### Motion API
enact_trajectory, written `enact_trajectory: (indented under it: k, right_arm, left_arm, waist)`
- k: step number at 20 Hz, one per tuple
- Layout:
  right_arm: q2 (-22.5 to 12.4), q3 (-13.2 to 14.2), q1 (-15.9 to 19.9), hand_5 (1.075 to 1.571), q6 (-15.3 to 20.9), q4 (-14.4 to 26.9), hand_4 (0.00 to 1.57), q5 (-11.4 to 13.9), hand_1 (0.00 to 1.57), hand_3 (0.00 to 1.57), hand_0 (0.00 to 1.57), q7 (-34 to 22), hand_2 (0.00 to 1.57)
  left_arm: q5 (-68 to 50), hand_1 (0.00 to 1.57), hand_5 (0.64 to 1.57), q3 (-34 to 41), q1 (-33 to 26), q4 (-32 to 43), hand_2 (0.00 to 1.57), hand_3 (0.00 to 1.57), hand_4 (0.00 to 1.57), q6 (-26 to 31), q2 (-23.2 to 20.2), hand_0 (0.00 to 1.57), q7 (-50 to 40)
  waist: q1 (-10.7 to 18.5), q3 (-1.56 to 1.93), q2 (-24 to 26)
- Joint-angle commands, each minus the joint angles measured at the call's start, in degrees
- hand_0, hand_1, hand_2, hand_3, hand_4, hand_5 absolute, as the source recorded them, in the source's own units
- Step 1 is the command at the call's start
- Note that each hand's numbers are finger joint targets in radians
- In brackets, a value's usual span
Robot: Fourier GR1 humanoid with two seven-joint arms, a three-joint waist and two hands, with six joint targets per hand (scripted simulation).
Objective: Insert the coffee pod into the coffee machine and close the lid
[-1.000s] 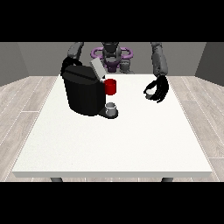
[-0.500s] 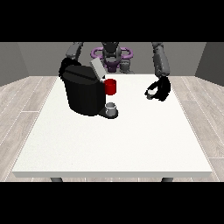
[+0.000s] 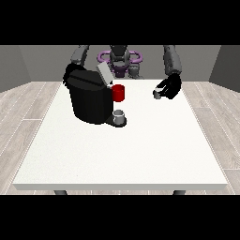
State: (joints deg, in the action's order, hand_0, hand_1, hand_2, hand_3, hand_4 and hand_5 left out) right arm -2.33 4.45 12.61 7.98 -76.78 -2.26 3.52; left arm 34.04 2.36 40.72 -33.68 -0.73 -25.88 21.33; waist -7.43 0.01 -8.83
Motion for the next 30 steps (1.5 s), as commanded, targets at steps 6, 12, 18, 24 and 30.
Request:
enact_trajectory:
  k: [6,12,18,24,30]
  right_arm:
    - [-1.8,1.7,1.9,1.571,-1.9,4.3,0.49,-1.3,0.00,0.00,0.00,1.0,0.00]
    - [1.0,-0.6,-1.4,1.571,-1.7,5.0,0.50,-0.4,0.00,0.00,0.00,4.7,0.00]
    - [0.4,-2.6,1.9,1.571,-1.5,0.6,0.49,0.5,0.00,0.00,0.00,0.6,0.00]
    - [-0.9,-2.9,3.9,1.571,-1.7,-2.1,0.51,0.9,0.00,0.00,0.00,-2.2,0.00]
    - [0.9,-4.7,6.9,1.571,1.2,-4.9,0.52,2.8,0.00,0.00,0.00,-5.1,0.00]
  left_arm:
    - [1.0,1.26,1.571,-1.1,5.3,-4.8,1.33,1.29,0.54,3.9,3.2,1.26,-5.3]
    - [0.4,1.25,1.571,0.4,9.7,-5.7,1.33,1.29,0.57,9.1,0.5,1.25,-7.6]
    - [0.5,1.07,1.571,2.8,15.9,-4.7,1.22,1.23,0.52,7.6,-0.6,1.07,-10.3]
    - [-0.7,1.24,1.571,5.8,21.1,-2.8,1.26,1.20,0.48,8.1,-2.1,1.24,-13.9]
    - [0.2,1.28,1.571,5.4,24.7,-2.3,1.33,1.27,0.52,9.2,-2.4,1.28,-13.7]
  waist:
    - [-0.1,0.00,2.8]
    - [-1.3,0.01,3.3]
    - [-5.8,-0.02,1.0]
    - [-9.5,-0.02,-1.6]
    - [-10.2,-0.02,-3.1]
